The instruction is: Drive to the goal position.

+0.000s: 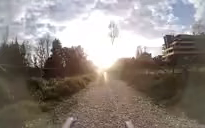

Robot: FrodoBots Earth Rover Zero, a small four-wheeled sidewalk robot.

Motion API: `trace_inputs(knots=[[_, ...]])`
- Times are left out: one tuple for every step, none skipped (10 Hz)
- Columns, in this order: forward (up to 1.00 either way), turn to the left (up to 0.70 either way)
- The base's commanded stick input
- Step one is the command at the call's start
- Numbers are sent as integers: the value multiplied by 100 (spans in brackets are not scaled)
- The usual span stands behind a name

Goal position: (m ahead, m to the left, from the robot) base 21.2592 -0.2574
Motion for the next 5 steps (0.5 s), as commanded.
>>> trace_inputs(knots=[[50, 0], [50, 0], [50, 0], [50, 0], [50, 0]])
